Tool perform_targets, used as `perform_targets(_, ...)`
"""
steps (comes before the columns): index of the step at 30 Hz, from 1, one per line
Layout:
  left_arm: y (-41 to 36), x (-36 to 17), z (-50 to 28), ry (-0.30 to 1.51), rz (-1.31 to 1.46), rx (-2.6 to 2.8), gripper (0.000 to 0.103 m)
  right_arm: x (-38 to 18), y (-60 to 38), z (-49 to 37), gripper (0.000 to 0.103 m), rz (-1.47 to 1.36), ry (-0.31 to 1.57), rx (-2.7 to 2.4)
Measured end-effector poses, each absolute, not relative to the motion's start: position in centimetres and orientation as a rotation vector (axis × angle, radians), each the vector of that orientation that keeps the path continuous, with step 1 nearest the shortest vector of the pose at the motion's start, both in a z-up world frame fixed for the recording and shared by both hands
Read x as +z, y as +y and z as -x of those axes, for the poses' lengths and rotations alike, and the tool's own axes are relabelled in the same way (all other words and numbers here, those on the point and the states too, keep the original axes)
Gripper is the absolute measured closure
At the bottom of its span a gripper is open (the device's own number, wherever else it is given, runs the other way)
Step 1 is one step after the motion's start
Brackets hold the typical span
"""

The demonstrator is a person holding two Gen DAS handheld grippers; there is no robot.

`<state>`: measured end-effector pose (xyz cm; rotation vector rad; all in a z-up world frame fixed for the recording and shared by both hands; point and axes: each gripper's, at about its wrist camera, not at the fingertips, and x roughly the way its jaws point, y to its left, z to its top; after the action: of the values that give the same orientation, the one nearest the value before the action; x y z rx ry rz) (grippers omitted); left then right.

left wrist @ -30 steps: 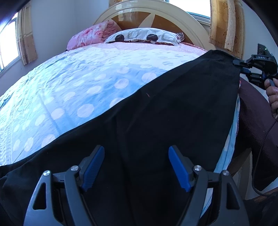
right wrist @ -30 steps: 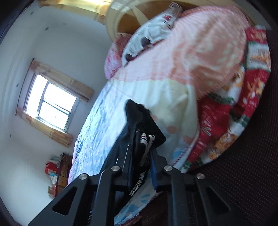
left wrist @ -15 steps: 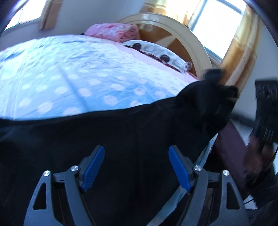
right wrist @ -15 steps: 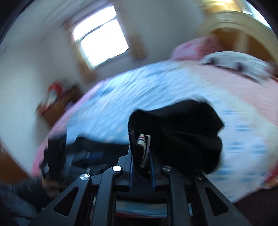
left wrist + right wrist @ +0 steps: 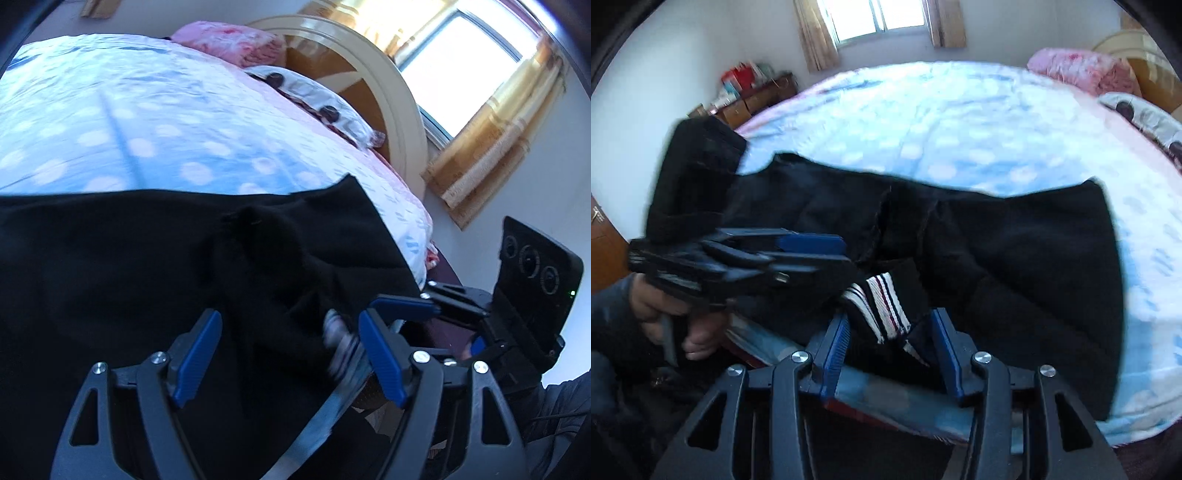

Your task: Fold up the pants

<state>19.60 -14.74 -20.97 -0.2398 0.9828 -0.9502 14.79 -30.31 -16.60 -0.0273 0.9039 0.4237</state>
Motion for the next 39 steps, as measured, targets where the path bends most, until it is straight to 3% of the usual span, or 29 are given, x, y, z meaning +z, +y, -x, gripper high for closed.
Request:
perform_targets(5,-16.4,-20.9,-20.5,1.009,0.232,-0.944,0.026,-16.0,-33.1,-13.0,0.055,-0.02,0.839,0.387)
perform_targets(7,-17.1,-20.7,-20.7,1.002,0.221,-0.921,0.032,-16.1,-34.2,-12.8,0.055,-0.076,0.827,0.37)
perform_targets(10,-17.6,-20.7,-20.9,0.997,0.159,-0.854,0.057,-16.1,-35.6,-12.8,0.055,-0.152,0.8,0.344)
perform_targets(11,-17.7,-20.7,-21.0,0.992,0.13,-0.824,0.076,-16.1,-35.8,-12.9,0.055,-0.171,0.796,0.341)
perform_targets(12,-17.8,-20.7,-21.0,0.99,0.101,-0.796,0.087,-16.1,-36.0,-13.0,0.055,-0.188,0.794,0.341)
perform_targets(15,-17.0,-20.5,-21.1,0.986,0.111,-0.785,0.093,-16.1,-36.4,-13.1,0.055,-0.214,0.782,0.32)
perform_targets(24,-11.0,-19.0,-19.7,0.957,0.175,-0.694,0.094,-14.9,-37.5,-13.1,0.055,-0.285,0.717,0.301)
perform_targets(39,-3.9,-20.1,-19.7,0.958,0.243,-0.571,0.094,-16.8,-33.1,-15.1,0.055,-0.205,0.812,0.374)
